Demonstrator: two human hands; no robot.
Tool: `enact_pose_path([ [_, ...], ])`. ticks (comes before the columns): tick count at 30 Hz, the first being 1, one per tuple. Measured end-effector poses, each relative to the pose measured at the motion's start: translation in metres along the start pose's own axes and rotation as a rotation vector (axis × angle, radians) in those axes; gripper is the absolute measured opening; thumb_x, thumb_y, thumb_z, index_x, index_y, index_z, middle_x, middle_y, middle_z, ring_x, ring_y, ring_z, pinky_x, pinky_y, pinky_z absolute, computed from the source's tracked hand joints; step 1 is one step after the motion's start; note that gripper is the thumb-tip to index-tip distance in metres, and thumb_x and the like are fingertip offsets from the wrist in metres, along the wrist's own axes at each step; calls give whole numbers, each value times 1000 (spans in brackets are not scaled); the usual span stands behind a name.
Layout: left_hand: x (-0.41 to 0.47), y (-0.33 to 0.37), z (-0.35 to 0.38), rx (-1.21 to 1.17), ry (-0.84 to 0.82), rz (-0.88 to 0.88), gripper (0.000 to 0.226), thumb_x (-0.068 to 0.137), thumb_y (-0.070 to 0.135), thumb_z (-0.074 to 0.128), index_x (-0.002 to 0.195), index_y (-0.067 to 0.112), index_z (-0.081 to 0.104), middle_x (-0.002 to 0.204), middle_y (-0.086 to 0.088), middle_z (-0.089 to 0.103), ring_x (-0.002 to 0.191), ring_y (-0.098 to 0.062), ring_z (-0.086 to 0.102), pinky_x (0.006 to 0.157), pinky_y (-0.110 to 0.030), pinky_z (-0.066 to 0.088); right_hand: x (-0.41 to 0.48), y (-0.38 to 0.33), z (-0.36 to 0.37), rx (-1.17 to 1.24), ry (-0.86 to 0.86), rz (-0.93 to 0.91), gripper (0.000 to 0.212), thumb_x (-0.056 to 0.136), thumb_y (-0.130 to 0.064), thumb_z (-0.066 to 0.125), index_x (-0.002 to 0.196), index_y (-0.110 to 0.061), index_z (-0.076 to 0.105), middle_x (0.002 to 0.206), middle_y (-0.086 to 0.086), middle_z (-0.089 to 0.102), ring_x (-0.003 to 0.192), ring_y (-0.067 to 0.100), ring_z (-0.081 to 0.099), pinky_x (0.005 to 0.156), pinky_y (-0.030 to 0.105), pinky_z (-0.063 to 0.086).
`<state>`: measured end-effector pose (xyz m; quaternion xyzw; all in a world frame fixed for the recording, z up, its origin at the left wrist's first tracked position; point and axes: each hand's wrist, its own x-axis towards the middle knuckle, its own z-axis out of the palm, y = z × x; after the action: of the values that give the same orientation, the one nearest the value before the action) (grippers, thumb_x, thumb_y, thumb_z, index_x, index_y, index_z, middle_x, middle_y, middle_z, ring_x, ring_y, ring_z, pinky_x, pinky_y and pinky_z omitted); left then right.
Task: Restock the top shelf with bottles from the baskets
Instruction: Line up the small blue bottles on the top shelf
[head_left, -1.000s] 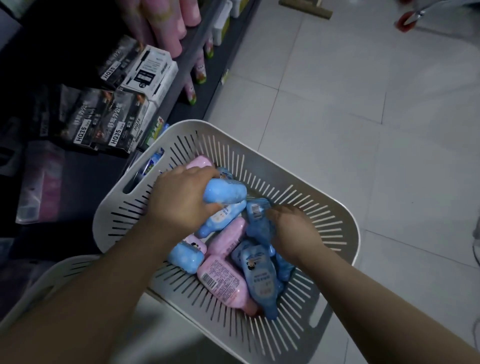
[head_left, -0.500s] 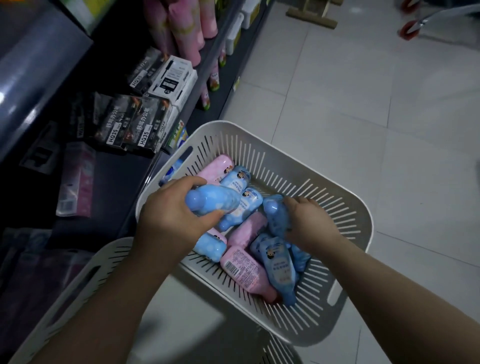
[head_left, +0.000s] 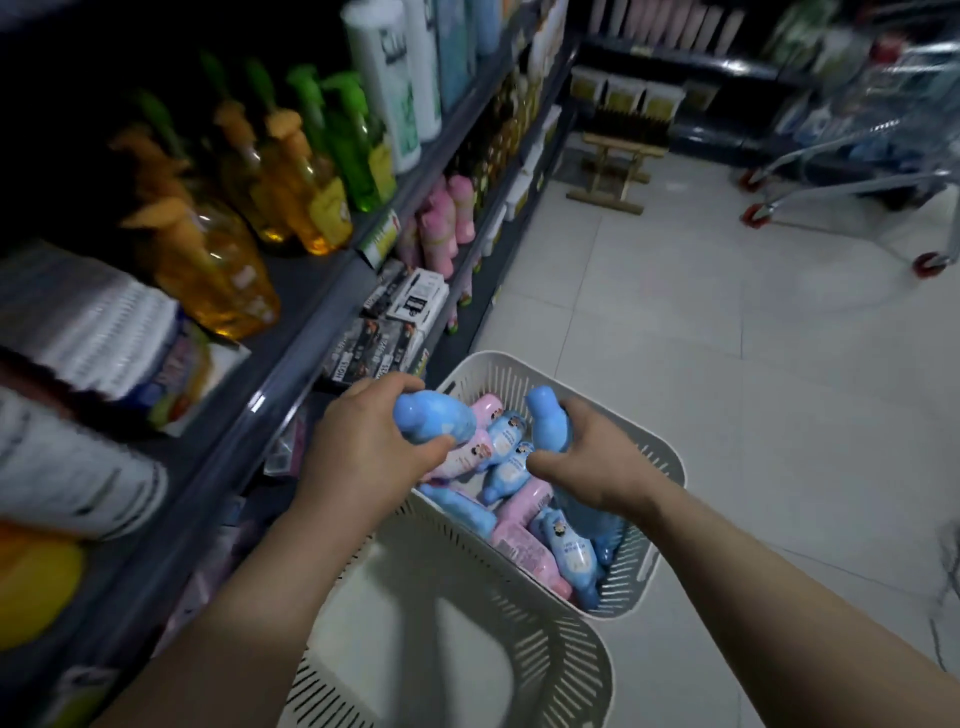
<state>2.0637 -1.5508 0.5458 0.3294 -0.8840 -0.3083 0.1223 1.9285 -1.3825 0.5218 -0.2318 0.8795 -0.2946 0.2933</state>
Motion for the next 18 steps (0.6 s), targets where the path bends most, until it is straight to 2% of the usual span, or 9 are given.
enact_pose_path([
  [2, -15, 7, -21, 12, 20, -9, 49, 60, 30, 82, 106, 28, 65, 102, 4, 63, 88, -14, 59, 75, -23, 42, -14, -15, -5, -16, 12, -47, 69, 49, -52, 57, 111, -22, 54, 95, 2, 66, 86, 23, 63, 80, 38, 53],
  [5, -45, 19, -55, 17, 83, -34, 48, 61, 31, 82, 105, 29, 65, 103, 3, 62, 88, -13, 57, 73, -22, 39, -38, -42, -13, -100, 15, -131, 52, 68, -35, 71, 114, -17, 52, 95, 1, 63, 84, 23, 58, 74, 33, 49],
  [7, -72, 28, -78, 32, 141, -44, 49, 63, 31, 83, 109, 27, 64, 106, 4, 61, 88, -8, 52, 74, -20, 36, -58, -60, -20, -129, 8, -201, 52, 75, -30, 72, 116, -15, 44, 93, 1, 57, 80, 22, 54, 67, 30, 40],
  [11, -131, 45, -118, 69, 269, -81, 50, 65, 36, 81, 110, 28, 61, 107, 4, 61, 93, -14, 56, 74, -25, 39, -107, -90, -33, -164, -13, -397, 46, 74, -35, 74, 105, -19, 43, 83, -2, 55, 70, 17, 54, 56, 30, 39],
  [15, -198, 67, -161, 60, 418, -143, 49, 62, 38, 82, 106, 29, 60, 103, 6, 60, 91, -16, 56, 75, -31, 46, -169, -126, -47, -167, -92, -654, 37, 73, -32, 77, 100, -25, 53, 83, -11, 54, 78, 16, 54, 65, 29, 42],
  [18, -247, 80, -199, 39, 531, -174, 43, 62, 34, 82, 97, 30, 58, 97, 9, 58, 85, -15, 55, 72, -31, 46, -212, -158, -51, -214, -118, -834, 35, 73, -33, 78, 99, -18, 62, 93, 0, 56, 89, 17, 50, 74, 32, 42],
])
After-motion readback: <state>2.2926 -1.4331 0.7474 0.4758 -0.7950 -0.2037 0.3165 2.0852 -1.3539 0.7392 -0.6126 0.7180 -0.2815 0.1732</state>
